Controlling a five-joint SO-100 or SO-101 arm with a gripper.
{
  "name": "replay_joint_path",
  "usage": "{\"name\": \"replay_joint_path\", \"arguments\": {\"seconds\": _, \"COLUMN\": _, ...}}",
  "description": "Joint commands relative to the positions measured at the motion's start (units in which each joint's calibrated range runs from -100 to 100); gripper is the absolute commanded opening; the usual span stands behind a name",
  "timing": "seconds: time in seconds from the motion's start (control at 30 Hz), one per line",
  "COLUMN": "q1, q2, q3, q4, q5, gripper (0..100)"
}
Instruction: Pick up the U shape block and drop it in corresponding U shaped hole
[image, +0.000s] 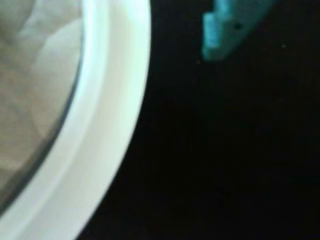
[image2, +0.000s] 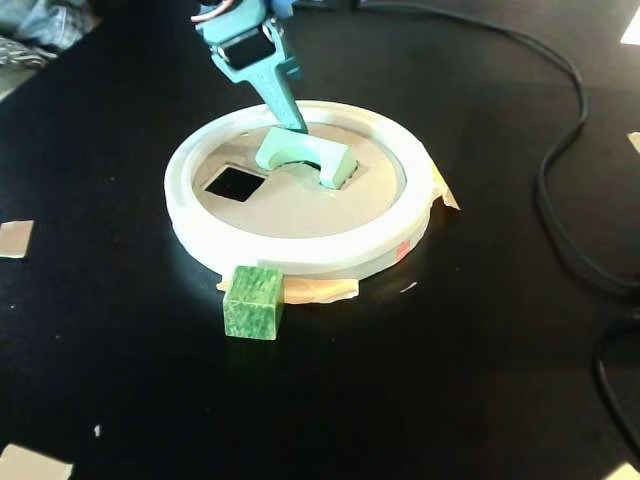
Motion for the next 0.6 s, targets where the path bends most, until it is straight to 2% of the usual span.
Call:
{"name": "replay_joint_path", "arguments": {"seconds": 0.0, "q1": 0.8, "q2": -3.1, "q3": -0.8, "q4": -4.3, "q5": -0.2, "gripper": 85}}
{"name": "replay_joint_path", "arguments": {"seconds": 0.13, "q1": 0.5, "q2": -3.2, "q3": -1.0, "q4": -7.7, "q5": -0.4, "gripper": 87}}
{"name": "replay_joint_path", "arguments": {"seconds": 0.43, "q1": -3.7, "q2": -7.7, "q3": -12.9, "q4": -3.6, "q5": -0.9, "gripper": 85}}
{"name": "replay_joint_path", "arguments": {"seconds": 0.57, "q1": -3.4, "q2": -7.6, "q3": -19.2, "q4": 0.5, "q5": 2.5, "gripper": 85}}
